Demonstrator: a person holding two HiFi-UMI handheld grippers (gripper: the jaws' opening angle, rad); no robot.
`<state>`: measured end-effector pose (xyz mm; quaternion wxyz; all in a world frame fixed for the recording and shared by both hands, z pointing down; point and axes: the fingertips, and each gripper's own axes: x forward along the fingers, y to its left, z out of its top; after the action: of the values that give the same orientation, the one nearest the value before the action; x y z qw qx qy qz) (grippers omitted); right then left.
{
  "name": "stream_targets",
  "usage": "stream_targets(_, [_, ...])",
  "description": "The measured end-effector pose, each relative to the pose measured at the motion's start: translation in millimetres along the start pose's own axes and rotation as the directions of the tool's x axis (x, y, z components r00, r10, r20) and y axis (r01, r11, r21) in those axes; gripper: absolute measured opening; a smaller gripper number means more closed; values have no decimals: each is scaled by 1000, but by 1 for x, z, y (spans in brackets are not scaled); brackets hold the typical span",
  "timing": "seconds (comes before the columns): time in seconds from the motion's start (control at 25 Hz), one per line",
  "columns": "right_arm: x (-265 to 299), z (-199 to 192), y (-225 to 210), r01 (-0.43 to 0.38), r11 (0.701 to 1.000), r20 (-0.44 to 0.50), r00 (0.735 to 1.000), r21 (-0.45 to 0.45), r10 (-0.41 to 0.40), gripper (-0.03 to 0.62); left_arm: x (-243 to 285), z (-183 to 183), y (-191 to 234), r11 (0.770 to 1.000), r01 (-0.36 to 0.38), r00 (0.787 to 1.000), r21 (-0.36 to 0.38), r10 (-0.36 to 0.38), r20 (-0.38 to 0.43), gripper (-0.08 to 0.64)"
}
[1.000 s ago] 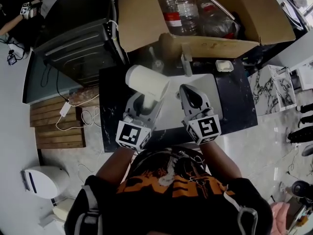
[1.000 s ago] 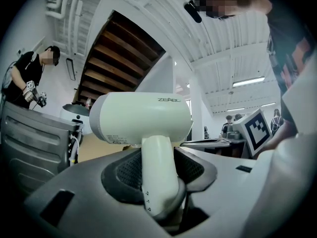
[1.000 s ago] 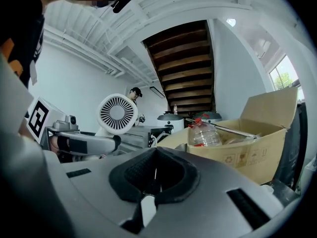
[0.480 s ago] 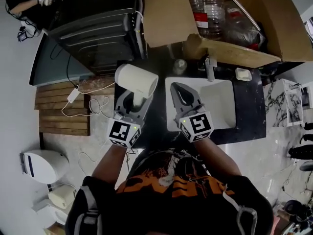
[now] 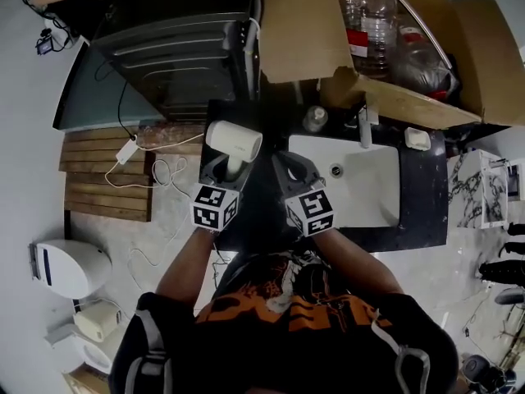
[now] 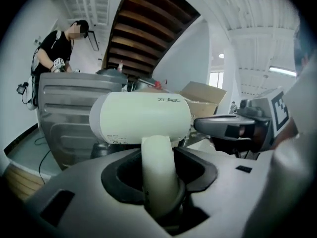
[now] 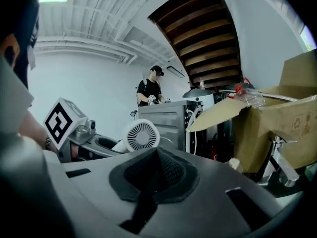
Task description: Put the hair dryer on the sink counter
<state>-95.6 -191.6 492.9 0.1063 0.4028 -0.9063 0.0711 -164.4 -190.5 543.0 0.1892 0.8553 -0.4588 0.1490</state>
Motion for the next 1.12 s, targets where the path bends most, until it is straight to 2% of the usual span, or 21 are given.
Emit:
stream_targets(0.2, [12, -40, 8, -28, 998, -111, 993, 58, 34, 14, 26, -46, 12, 998, 5, 985, -55, -14, -171, 198])
stream_targets(0.36, [19, -64, 10, -39, 996, -169, 984, 80, 52, 14, 36, -65, 16, 998, -10, 969, -64, -6, -247, 198])
stream_targets(0.84, [33, -97, 12, -59, 995, -239, 968, 78, 76, 14, 48, -89, 23, 997, -35, 937, -66, 10, -348, 198])
stream_targets(1.12, [33, -109, 18, -82, 994, -269, 958, 72, 98, 14, 53, -102, 24, 998, -44, 916, -35, 26, -401, 198])
